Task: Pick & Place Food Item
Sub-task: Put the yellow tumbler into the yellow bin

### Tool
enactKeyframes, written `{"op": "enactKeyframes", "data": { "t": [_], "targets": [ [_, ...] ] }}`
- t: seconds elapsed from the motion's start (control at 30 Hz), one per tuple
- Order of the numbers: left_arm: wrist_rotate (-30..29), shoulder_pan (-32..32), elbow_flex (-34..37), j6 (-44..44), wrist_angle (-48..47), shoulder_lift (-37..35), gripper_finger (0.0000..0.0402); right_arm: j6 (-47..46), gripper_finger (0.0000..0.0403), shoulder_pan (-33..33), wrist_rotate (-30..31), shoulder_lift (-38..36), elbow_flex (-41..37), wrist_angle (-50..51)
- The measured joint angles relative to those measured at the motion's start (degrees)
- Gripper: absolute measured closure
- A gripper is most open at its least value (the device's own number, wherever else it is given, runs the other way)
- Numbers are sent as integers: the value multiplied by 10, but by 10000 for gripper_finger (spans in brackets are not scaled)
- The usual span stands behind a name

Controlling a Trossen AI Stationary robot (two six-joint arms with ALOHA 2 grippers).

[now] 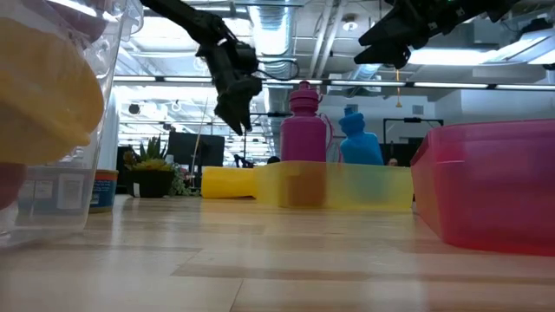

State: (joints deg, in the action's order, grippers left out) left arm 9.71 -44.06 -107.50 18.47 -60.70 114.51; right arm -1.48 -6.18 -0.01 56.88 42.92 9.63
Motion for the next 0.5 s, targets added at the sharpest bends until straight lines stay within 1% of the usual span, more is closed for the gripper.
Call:
{"op": "enactKeyframes", "data": {
  "t": [0.13,0.23,0.3,0.37,0.43,0.5],
  "targets": [
    [-38,6,0,-23,19,-29,95,0,148,0,0,0,0,2],
    [-69,10,0,-21,63,-63,94,0,148,0,0,0,0,5],
    [-80,14,-1,-47,77,-88,98,0,148,0,0,0,0,7],
    [-68,19,-1,-78,81,-109,105,0,148,0,0,0,0,7],
    [-32,24,-2,-106,60,-122,115,0,148,0,0,0,0,7],
    [4,26,-1,-115,25,-121,125,1,148,0,-1,0,0,7]
  ]
}}
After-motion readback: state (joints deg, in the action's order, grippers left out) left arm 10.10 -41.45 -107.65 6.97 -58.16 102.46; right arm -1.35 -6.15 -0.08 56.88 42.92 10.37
